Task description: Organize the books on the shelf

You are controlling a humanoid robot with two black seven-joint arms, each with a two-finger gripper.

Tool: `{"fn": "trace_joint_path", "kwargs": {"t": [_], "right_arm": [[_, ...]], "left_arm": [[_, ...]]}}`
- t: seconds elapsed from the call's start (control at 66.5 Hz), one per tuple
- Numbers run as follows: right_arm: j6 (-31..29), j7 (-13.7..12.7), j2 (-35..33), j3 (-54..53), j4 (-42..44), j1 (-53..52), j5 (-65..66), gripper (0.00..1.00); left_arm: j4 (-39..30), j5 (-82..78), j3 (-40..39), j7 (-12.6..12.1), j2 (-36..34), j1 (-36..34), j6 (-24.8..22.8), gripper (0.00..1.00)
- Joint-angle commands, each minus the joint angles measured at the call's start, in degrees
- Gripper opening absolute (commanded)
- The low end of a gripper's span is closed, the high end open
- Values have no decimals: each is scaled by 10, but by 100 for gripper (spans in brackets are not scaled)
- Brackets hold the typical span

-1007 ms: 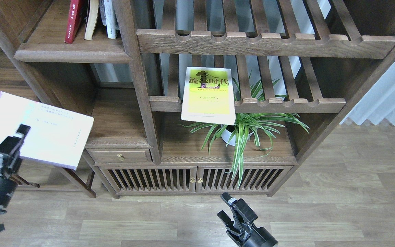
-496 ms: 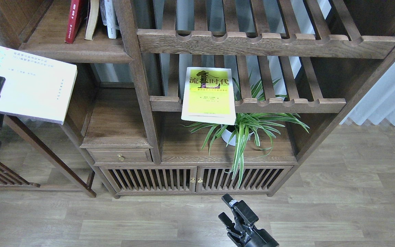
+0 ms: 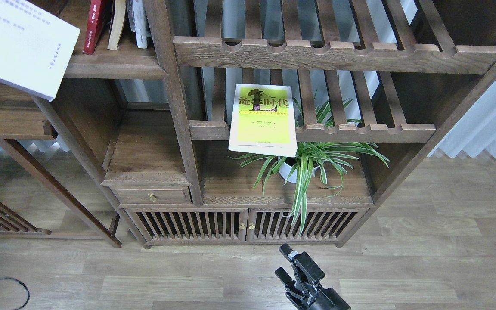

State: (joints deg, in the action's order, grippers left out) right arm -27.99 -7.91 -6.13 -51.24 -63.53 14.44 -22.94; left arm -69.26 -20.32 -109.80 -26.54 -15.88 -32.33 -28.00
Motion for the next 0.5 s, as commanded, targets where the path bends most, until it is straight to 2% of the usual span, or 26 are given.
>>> {"fn": "trace_joint_path", "kwargs": {"t": [0.0,0.255,0.481], "right_arm": [[0,0,2,0,0,0,0,99],[0,0,2,0,0,0,0,99],[0,3,5,0,0,0,0,99]], "left_arm": [[14,-35,20,-3,-12,-45,0,5],[49,-100,45,-15,-25,-163,0,5],[89,-104,134,-15,-81,-252,0,5]]}}
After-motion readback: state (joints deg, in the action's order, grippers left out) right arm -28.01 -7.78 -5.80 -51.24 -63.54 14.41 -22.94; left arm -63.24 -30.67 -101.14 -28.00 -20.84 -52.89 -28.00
